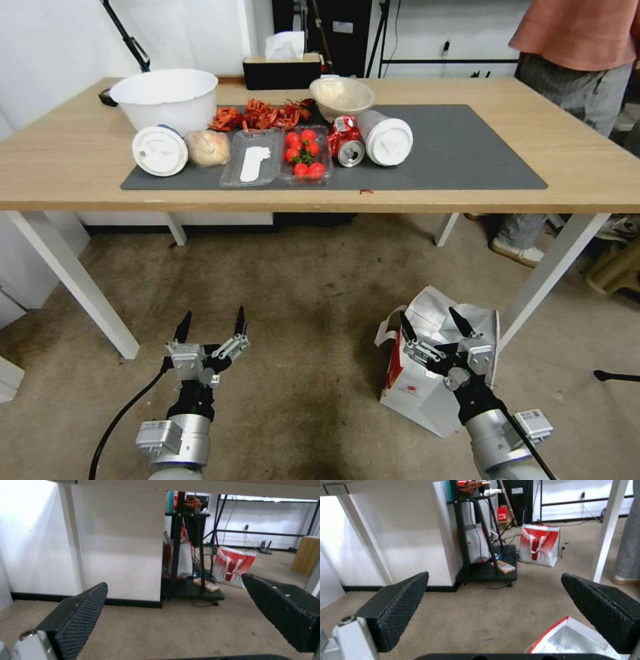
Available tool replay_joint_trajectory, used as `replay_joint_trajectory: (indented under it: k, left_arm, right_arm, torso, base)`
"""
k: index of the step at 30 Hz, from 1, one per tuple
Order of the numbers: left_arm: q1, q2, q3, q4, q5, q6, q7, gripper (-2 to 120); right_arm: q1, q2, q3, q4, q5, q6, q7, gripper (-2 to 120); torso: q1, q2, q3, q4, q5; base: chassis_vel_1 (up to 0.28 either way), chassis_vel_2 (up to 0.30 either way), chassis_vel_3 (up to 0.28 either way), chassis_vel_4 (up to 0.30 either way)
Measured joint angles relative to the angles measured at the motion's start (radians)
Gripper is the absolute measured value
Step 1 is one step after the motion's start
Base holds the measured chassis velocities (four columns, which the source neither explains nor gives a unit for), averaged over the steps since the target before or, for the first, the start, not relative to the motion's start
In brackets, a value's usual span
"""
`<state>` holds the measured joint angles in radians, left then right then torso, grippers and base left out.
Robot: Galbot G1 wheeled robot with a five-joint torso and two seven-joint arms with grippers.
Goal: Pick up the food delivery bag from the floor and place it on the table.
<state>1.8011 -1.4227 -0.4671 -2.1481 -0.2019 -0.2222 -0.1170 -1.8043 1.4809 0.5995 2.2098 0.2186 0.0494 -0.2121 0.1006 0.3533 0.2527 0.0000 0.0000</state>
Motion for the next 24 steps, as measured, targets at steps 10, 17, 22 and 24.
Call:
replay_joint_trajectory:
  k: [10,17,22,24]
  left_arm:
    - [-0.002,-0.001,0.0,0.005,0.002,-0.001,0.002,100]
    - [-0.003,-0.002,-0.001,0.009,0.002,-0.003,0.001,100]
    - [-0.004,-0.002,-0.001,0.009,0.002,-0.003,0.001,100]
    - [-0.004,-0.002,-0.001,0.01,0.002,-0.003,0.001,100]
  right_arm:
    - [0.0,0.0,0.001,-0.002,-0.001,0.0,-0.001,100]
    - [0.002,-0.001,0.001,-0.004,-0.002,0.0,-0.001,100]
    - [0.003,-0.002,0.002,-0.004,-0.002,0.0,-0.001,100]
    - [0.003,-0.002,0.002,-0.004,-0.002,0.0,-0.001,100]
  torso:
    - [-0.015,-0.048,-0.032,0.0,0.0]
    - [-0.023,-0.074,-0.051,0.0,0.0]
    - [-0.025,-0.082,-0.057,0.0,0.0]
    - [-0.027,-0.089,-0.062,-0.0001,0.0]
  base:
    - [0.0,0.0,0.0,0.0]
    - [0.0,0.0,0.0,0.0]
    - [0.0,0.0,0.0,0.0]
    - [0.0,0.0,0.0,0.0]
